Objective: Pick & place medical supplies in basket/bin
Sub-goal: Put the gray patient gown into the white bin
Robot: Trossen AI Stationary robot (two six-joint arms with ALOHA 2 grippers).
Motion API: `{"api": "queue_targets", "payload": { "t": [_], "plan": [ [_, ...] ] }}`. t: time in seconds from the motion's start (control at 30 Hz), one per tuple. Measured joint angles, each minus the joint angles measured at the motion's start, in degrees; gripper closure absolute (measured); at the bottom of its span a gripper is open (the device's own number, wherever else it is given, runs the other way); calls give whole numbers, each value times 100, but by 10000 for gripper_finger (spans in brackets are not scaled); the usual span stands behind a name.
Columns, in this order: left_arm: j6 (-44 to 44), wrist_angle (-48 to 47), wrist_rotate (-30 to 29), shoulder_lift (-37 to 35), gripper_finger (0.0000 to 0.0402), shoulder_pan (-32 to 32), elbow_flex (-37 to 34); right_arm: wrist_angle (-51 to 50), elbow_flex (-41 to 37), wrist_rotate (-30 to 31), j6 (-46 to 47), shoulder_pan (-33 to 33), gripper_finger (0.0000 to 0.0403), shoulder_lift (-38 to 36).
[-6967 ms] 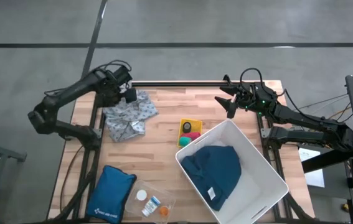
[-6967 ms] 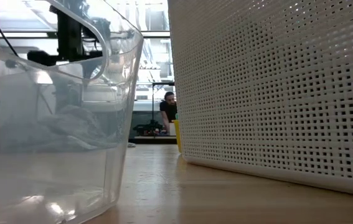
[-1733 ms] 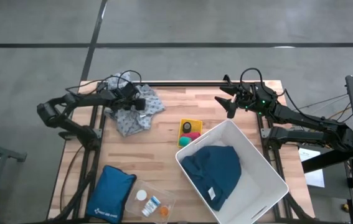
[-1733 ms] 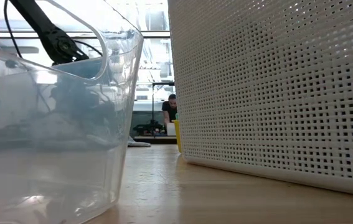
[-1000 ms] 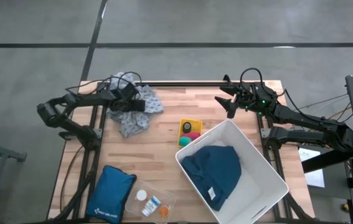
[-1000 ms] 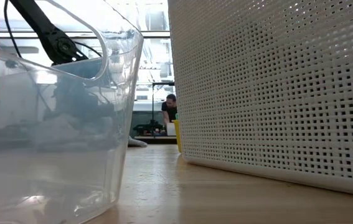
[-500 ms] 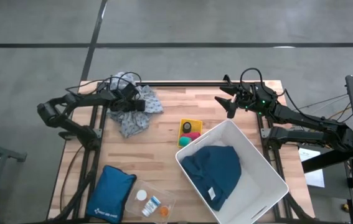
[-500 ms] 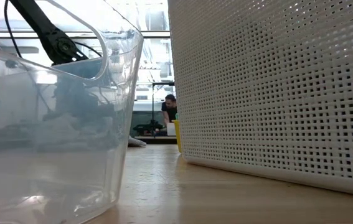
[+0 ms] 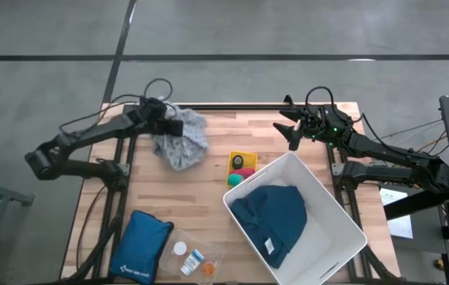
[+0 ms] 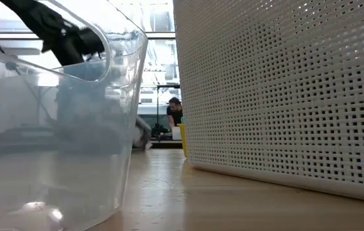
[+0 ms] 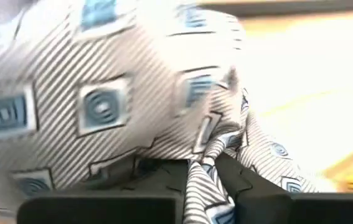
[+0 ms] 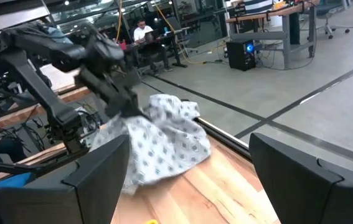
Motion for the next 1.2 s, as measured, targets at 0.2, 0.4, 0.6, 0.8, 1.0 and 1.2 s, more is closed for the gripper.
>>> {"api": "queue_targets", "payload": {
  "t": [0.2, 0.4, 0.6, 0.8, 1.0, 1.2],
  "plan": [
    [224, 26, -15, -794, 363, -8, 321, 2, -1, 0, 0, -1, 78, 0],
    [593, 31, 277, -1269, 363, -26, 741, 2, 0, 0, 0, 0, 78, 0],
    [1307, 38, 824, -1423, 362, -169, 1324, 2, 0, 0, 0, 0, 78, 0],
    [2142, 53, 1325, -1425, 362, -377, 1901, 2, 0, 0, 0, 0, 78, 0],
    [2779, 59, 1722, -1425, 362, -606, 2276, 2, -1, 0, -1, -1, 78, 0],
    [3086, 158, 1810, -1425, 362, -818, 2477, 2, 0, 0, 0, 0, 78, 0]
  ]
}}
